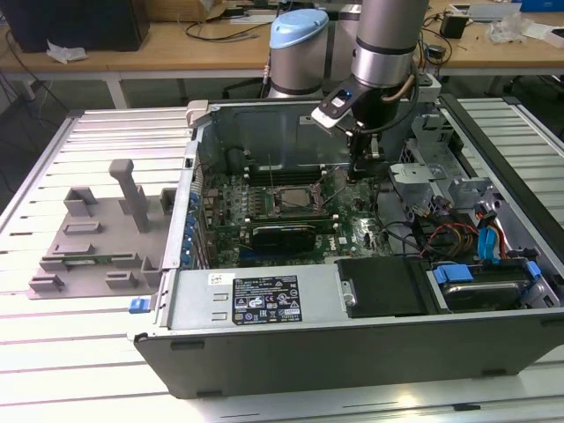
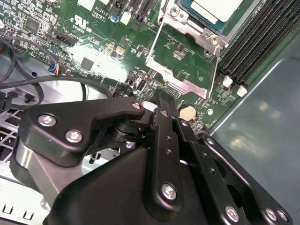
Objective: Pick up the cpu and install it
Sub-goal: 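Close the cpu cover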
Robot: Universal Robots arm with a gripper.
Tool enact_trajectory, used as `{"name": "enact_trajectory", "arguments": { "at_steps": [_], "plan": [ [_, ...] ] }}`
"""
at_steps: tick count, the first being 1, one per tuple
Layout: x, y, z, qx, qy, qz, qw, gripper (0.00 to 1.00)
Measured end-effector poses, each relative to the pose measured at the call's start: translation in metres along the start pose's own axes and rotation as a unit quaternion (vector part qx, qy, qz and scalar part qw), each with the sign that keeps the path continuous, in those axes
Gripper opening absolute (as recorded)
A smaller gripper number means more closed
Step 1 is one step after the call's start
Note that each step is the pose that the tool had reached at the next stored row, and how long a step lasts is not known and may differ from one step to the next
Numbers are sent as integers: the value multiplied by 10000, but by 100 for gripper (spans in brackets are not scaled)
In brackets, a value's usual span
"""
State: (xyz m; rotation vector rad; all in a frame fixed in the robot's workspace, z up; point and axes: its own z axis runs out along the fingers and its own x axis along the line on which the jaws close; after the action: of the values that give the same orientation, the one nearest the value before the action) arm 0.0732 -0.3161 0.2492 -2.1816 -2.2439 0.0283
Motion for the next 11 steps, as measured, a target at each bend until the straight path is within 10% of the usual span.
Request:
{"name": "enact_trajectory", "arguments": {
  "at_steps": [11],
  "plan": [
    [31, -204, 7, -4, -2, -1, 10000, 11]
  ]
}}
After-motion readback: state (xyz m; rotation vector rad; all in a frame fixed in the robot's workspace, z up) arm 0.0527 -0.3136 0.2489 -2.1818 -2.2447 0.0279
